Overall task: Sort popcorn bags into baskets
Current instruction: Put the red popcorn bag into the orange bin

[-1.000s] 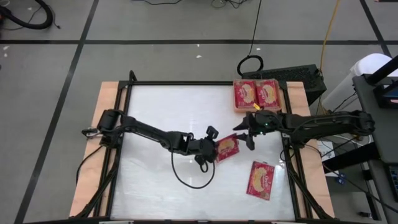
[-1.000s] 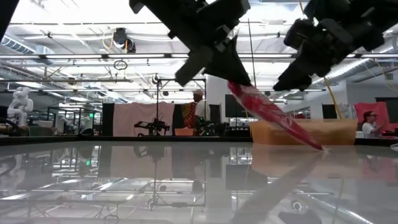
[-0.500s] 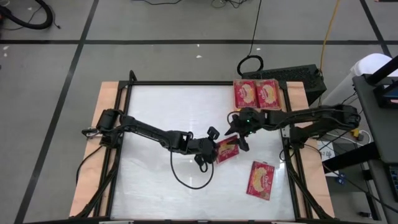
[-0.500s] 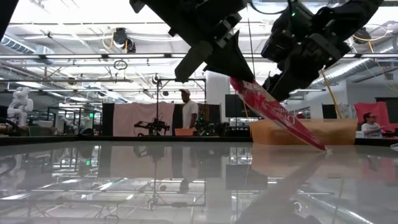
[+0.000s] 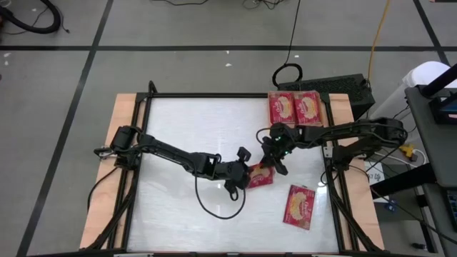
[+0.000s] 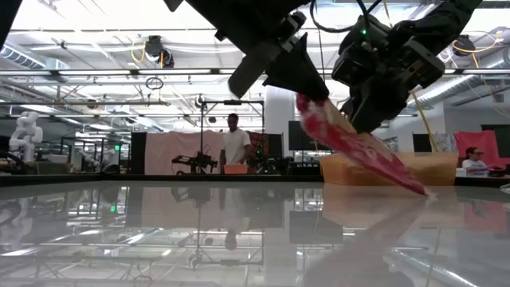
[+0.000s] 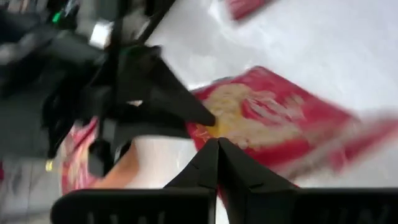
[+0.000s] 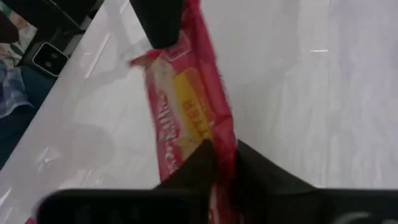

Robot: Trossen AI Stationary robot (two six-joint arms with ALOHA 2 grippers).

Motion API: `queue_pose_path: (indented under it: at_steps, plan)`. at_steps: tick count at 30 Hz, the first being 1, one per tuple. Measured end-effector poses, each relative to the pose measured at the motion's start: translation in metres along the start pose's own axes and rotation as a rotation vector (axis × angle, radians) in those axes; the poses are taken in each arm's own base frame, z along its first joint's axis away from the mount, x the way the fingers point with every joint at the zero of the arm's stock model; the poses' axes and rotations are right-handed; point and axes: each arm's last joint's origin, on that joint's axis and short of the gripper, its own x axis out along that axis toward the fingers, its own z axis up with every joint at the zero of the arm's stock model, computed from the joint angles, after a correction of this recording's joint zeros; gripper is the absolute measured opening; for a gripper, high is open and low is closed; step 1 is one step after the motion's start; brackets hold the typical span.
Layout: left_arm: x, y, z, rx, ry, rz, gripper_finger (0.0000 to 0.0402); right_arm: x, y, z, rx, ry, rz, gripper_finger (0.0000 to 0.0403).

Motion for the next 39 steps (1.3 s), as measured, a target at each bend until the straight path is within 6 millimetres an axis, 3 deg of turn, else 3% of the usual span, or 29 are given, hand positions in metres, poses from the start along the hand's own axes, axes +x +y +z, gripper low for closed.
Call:
queue_pose_path:
  at_steps: [3, 8, 12, 16, 19, 25, 32, 39]
  plan:
    - [0.0, 0.004, -0.002, -0.121, 0.053, 0.09, 0.0037, -0.003, 0.0, 0.001, -0.006, -0.011, -0.02, 0.001]
    - [-0.008, 0.011, -0.006, -0.272, 0.201, 0.314, 0.0108, -0.012, -0.001, 0.004, -0.002, -0.024, -0.159, 0.0019]
    - [-0.03, 0.024, -0.011, -0.395, 0.265, 0.381, 0.0162, -0.022, -0.004, 0.005, 0.022, -0.038, -0.248, 0.0008]
    - [-0.053, 0.041, -0.034, -0.601, 0.319, 0.417, 0.0189, -0.032, -0.006, 0.008, 0.047, -0.08, -0.376, 0.0006]
    - [-0.064, 0.04, -0.059, -0.705, 0.345, 0.422, 0.019, -0.037, -0.006, 0.012, 0.048, -0.116, -0.471, 0.0007]
    - [-0.081, 0.017, -0.097, -0.912, 0.219, 0.435, 0.0165, -0.039, -0.001, 0.027, -0.003, -0.257, -0.536, 0.0003]
    - [-0.099, -0.011, -0.121, -1.007, -0.009, 0.445, 0.0144, -0.042, 0.006, 0.045, -0.056, -0.451, -0.536, 0.0001]
    - [-0.105, -0.017, -0.137, -1.086, -0.414, 0.419, 0.0174, -0.046, 0.017, 0.063, -0.118, -0.661, -0.521, 0.0001]
